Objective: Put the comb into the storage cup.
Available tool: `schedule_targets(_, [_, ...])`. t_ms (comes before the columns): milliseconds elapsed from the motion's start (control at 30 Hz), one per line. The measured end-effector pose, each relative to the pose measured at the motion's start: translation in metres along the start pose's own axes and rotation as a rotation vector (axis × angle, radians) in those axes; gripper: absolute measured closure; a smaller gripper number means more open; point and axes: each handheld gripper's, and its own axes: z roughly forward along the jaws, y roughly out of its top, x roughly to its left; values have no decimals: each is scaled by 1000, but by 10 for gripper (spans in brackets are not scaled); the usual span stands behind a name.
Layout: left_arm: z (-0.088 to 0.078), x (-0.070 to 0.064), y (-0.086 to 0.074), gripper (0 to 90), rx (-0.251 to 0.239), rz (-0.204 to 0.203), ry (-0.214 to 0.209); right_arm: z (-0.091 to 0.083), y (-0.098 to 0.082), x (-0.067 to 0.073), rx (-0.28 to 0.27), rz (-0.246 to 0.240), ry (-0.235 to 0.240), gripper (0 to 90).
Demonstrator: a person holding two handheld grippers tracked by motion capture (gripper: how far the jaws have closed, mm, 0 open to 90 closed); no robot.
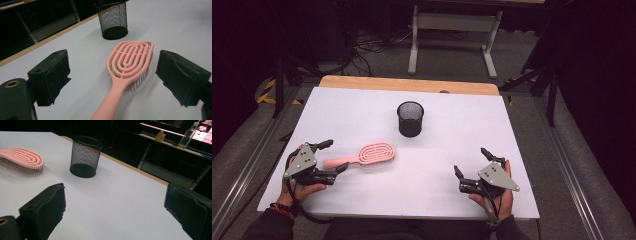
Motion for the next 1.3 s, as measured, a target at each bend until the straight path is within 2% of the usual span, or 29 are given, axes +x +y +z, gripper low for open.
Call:
schedule_targets(67, [1, 0, 0, 149, 22, 8, -4, -1, -2, -2, 1, 14, -4, 47])
schedule_targets(200, [1, 1, -1, 149, 30, -3, -14, -1, -2, -4, 4, 25, 0, 48])
schedule_targets(267, [0, 2, -1, 149, 36, 6, -13, 0, -1, -4, 5, 24, -2, 49])
schedule_targets(467, [2, 7, 1, 150, 43, -16, -10, 2, -1, -5, 19, 31, 9, 49])
schedule_targets(633, [5, 13, 2, 138, 92, -11, -28, 6, -2, -8, 36, 36, -2, 50])
schedule_targets(767, [2, 14, 4, 130, 105, -15, -31, 7, -2, -9, 29, 42, -4, 48])
schedule_targets(867, [2, 15, 8, 124, 134, -2, -32, 8, -2, -9, 29, 42, 3, 48])
schedule_targets(933, [3, 20, 14, 120, 180, -10, -64, 8, -2, -9, 34, 43, 8, 48])
schedule_targets(1000, [3, 24, 17, 119, 189, -19, -87, 8, -2, -9, 34, 42, 5, 48])
schedule_targets(1067, [2, 26, 18, 110, 205, -17, -89, 8, -2, -10, 34, 42, 3, 50])
schedule_targets(1167, [5, 27, 23, 98, 300, 17, -115, 7, -3, -13, 38, 52, 5, 51])
schedule_targets(1267, [6, 27, 23, 99, 318, 30, -111, 8, -3, -13, 43, 54, 10, 51])
schedule_targets(1300, [9, 27, 24, 99, 342, 38, -116, 8, -3, -13, 43, 54, 10, 51])
